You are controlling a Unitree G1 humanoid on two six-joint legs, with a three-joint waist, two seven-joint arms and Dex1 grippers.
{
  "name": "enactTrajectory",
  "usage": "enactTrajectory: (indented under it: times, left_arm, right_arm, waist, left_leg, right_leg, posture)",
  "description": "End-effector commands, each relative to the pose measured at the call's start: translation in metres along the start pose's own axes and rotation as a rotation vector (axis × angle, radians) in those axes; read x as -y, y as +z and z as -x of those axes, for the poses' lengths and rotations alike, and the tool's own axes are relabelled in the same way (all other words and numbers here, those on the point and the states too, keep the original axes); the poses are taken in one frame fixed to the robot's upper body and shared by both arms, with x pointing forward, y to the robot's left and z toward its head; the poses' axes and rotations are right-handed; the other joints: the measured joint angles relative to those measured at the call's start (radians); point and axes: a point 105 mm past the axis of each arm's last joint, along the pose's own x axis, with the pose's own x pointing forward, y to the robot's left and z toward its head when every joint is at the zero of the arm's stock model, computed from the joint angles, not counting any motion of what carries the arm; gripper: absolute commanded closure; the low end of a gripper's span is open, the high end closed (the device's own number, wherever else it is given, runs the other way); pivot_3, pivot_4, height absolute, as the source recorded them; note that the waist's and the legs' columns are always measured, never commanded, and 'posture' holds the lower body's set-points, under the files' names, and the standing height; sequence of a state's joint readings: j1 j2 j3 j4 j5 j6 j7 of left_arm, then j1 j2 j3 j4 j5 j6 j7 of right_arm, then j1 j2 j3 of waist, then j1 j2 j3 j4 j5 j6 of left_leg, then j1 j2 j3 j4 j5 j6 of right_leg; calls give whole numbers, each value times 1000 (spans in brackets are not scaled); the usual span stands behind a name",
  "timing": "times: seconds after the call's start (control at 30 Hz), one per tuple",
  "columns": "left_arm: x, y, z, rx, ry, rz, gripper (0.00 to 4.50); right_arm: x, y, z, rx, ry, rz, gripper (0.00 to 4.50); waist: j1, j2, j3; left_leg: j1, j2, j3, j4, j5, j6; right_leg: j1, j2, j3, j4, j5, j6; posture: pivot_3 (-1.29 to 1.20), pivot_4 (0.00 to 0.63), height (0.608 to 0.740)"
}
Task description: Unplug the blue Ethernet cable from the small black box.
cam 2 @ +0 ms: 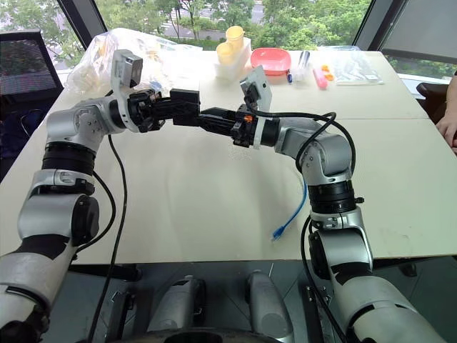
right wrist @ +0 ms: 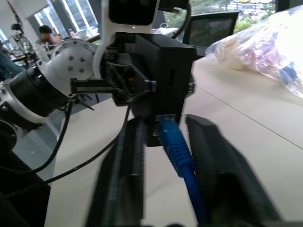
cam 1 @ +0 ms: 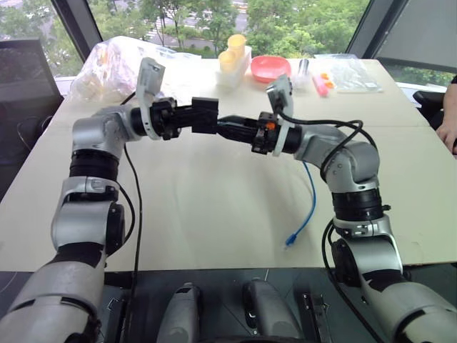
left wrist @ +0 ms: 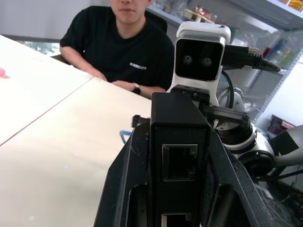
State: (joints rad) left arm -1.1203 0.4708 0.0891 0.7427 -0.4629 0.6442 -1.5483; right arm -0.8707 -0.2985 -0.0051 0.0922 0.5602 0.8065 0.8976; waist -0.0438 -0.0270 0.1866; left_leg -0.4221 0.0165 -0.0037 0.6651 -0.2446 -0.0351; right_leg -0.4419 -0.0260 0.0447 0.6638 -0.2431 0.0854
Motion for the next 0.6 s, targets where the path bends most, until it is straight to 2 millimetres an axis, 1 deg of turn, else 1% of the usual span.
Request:
enactTrajectory:
  times: [0.03, 0.27, 0.3, 0.33, 0.4, 0.47, 0.6]
  left_arm:
    - [10, 15, -3, 30, -55, -44, 3959]
    - [10, 15, -3, 30, -60, -42, 3959]
    - [10, 15, -3, 30, -62, -41, 3959]
    - [11, 15, -3, 30, -65, -40, 3959]
    - [11, 15, -3, 31, -68, -39, 3959]
    - [11, 13, -4, 29, -71, -35, 3959]
    - [11, 10, -4, 17, -76, -26, 3959]
  right_arm:
    - [9, 4, 7, 13, -56, 24, 4028]
    - [-5, 3, 11, 31, 43, -21, 4028]
    - [-7, 3, 11, 37, 53, -27, 3010]
    - [-9, 4, 11, 38, 67, -32, 2671]
    - [-10, 4, 11, 38, 76, -34, 1689]
    - [-8, 5, 11, 41, 62, -40, 805]
    - [-5, 6, 10, 51, 49, -50, 805]
  waist:
    - [0, 0, 0]
    - [0, 0, 0]
    - [0, 0, 0]
    - [0, 0, 0]
    - [0, 0, 0]
    - [-1, 0, 0]
    - [0, 0, 0]
  left_leg:
    - [0, 0, 0, 0, 0, 0]
    - [0, 0, 0, 0, 0, 0]
    - [0, 0, 0, 0, 0, 0]
    - [0, 0, 0, 0, 0, 0]
    - [0, 0, 0, 0, 0, 0]
    - [0, 0, 0, 0, 0, 0]
    - [0, 0, 0, 0, 0, 0]
  right_leg:
    - [0, 0, 0, 0, 0, 0]
    - [0, 0, 0, 0, 0, 0]
    - [0, 0, 0, 0, 0, 0]
    - [0, 0, 0, 0, 0, 0]
    - [0, 0, 0, 0, 0, 0]
    - [0, 0, 0, 0, 0, 0]
    - [0, 0, 0, 0, 0, 0]
  posture:
    - [0, 150, 735]
    - [0, 150, 735]
    - [0, 150, 735]
    - [0, 150, 735]
    - [0, 150, 735]
    - [0, 150, 735]
    - [0, 150, 735]
